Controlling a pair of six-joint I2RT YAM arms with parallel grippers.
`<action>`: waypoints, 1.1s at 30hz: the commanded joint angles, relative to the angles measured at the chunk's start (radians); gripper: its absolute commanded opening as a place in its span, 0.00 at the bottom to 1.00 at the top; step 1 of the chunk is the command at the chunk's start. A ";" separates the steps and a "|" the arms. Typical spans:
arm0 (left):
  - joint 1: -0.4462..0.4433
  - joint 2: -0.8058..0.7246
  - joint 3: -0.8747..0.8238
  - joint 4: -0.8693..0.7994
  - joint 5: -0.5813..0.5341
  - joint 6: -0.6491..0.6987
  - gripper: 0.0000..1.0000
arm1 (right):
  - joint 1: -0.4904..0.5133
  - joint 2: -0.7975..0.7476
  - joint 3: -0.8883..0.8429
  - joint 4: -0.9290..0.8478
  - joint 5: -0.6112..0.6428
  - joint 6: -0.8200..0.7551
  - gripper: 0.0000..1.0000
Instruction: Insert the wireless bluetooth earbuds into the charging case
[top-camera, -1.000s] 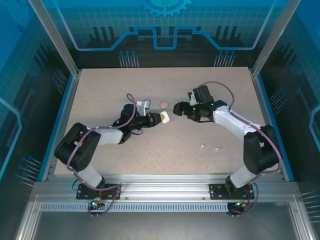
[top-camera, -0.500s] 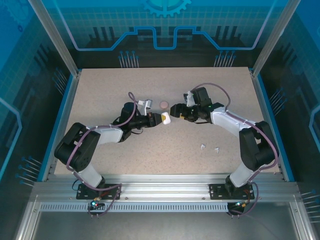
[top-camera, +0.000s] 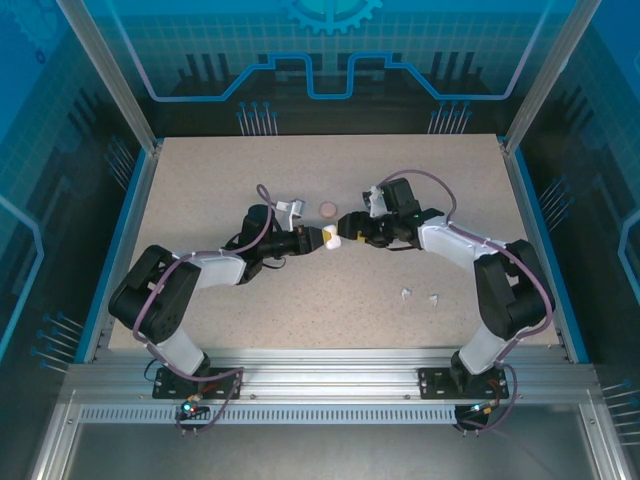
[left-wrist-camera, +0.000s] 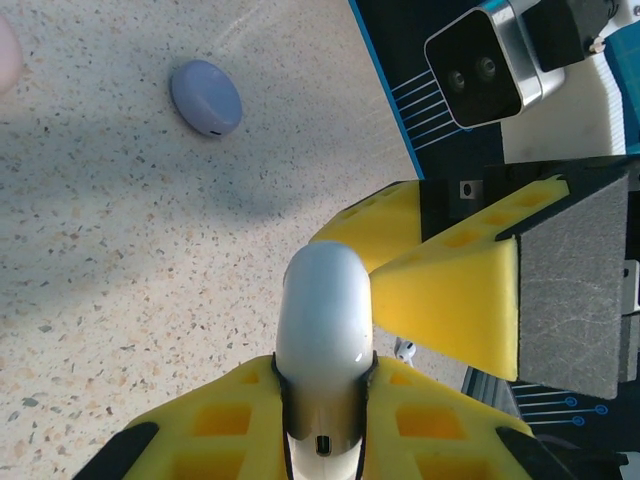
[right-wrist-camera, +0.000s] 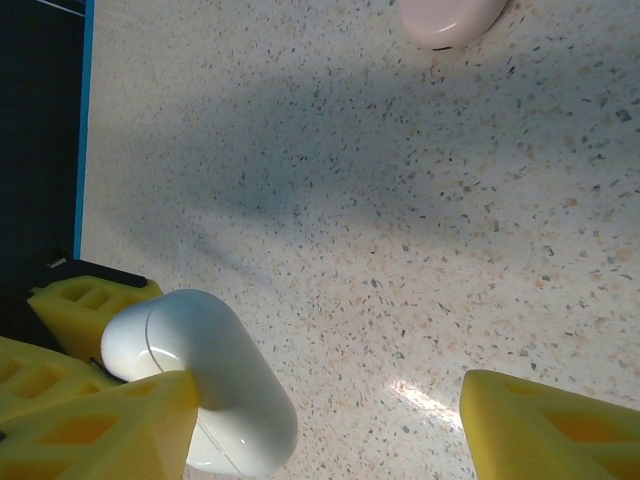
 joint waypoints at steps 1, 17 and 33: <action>0.007 -0.016 0.030 0.012 0.029 0.029 0.00 | 0.016 0.026 -0.013 0.007 -0.031 -0.018 0.70; 0.006 -0.016 0.036 0.016 0.029 0.025 0.00 | -0.011 0.004 -0.021 -0.010 -0.013 0.002 0.69; 0.007 -0.024 0.030 0.032 0.017 0.027 0.00 | -0.002 -0.025 -0.005 0.003 -0.038 0.410 0.81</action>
